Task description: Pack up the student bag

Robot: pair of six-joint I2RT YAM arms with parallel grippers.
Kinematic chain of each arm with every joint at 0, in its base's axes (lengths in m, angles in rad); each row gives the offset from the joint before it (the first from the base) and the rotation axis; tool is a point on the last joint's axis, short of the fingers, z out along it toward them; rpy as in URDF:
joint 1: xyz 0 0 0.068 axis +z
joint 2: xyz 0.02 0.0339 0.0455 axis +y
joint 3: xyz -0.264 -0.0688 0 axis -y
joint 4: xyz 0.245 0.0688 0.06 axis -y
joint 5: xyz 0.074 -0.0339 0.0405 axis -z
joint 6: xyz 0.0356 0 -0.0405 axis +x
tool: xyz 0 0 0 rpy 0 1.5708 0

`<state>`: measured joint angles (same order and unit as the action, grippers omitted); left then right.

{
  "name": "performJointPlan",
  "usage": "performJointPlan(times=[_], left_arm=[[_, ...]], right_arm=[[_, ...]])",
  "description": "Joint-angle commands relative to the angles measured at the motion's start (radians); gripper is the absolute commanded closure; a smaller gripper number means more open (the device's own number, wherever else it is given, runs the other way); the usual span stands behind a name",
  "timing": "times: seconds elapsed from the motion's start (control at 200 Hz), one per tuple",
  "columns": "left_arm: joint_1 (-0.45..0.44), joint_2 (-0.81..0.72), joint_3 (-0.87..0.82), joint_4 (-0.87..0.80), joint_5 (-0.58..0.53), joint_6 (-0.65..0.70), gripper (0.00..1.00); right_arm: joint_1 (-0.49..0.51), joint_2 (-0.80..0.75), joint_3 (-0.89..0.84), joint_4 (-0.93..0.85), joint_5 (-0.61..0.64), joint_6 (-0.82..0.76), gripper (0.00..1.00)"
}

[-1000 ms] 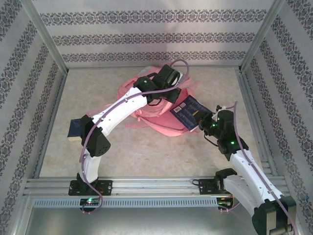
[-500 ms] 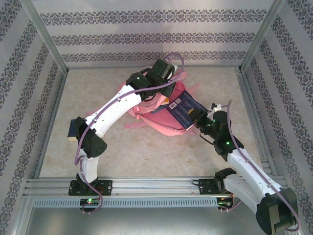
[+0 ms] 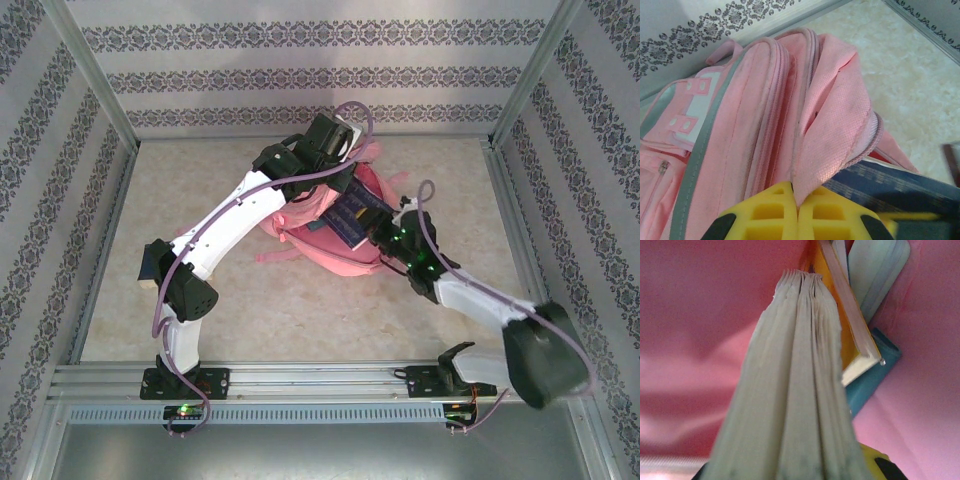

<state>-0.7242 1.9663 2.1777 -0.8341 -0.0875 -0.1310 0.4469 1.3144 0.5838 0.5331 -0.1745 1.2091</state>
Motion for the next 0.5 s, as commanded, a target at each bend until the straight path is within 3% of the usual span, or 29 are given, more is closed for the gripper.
performJointPlan(times=[0.0, 0.105, 0.295, 0.41, 0.495], left_arm=[[0.008, -0.035, 0.044, 0.127, 0.053, -0.026, 1.0], [0.01, -0.024, 0.043, 0.151, 0.098, -0.061, 1.0], [0.018, -0.019, 0.06, 0.187, 0.138, -0.097, 1.0], [0.038, -0.02, 0.059, 0.193, 0.153, -0.124, 1.0], [0.054, -0.022, 0.049, 0.198, 0.169, -0.139, 1.0]], right_arm=[[0.026, 0.148, 0.101, 0.239, 0.054, 0.029, 1.0], [0.062, 0.318, 0.213, 0.295, 0.083, 0.026, 0.99], [0.133, 0.614, 0.428, 0.395, 0.22, 0.03, 0.88], [0.157, 0.758, 0.559, 0.437, 0.221, 0.014, 0.63], [0.156, 0.772, 0.549, 0.465, 0.226, 0.034, 0.49]])
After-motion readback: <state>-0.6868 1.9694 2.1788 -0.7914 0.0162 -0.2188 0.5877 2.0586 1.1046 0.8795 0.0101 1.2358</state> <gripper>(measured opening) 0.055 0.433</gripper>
